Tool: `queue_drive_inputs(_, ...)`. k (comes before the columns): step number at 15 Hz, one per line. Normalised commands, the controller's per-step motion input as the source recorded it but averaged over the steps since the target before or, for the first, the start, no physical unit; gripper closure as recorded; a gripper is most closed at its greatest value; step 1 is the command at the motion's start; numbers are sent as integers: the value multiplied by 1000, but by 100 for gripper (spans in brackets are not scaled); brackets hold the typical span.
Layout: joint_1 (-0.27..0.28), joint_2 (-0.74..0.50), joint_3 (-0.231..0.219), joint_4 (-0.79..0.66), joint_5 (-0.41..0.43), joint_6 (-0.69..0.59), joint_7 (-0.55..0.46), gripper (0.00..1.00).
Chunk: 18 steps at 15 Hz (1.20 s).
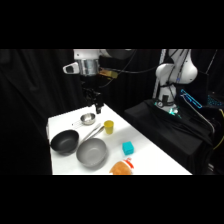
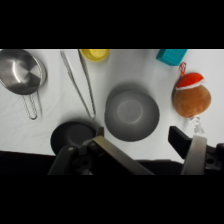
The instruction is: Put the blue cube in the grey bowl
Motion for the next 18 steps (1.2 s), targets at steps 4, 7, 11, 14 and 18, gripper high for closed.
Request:
queue_drive_inputs(4,4,-17,42,-74,-46,105,153,0)
queue_drive_inputs(7,57,-34,51,-172,-95,225,300,0)
queue_drive_inputs(11,83,43,42,-165,-142,288,334,0)
queue_drive_inputs(14,95,26,19,-181,-160,281,366,0)
queue_drive_inputs(18,65,-52,-1,-216,-77,263,329,0)
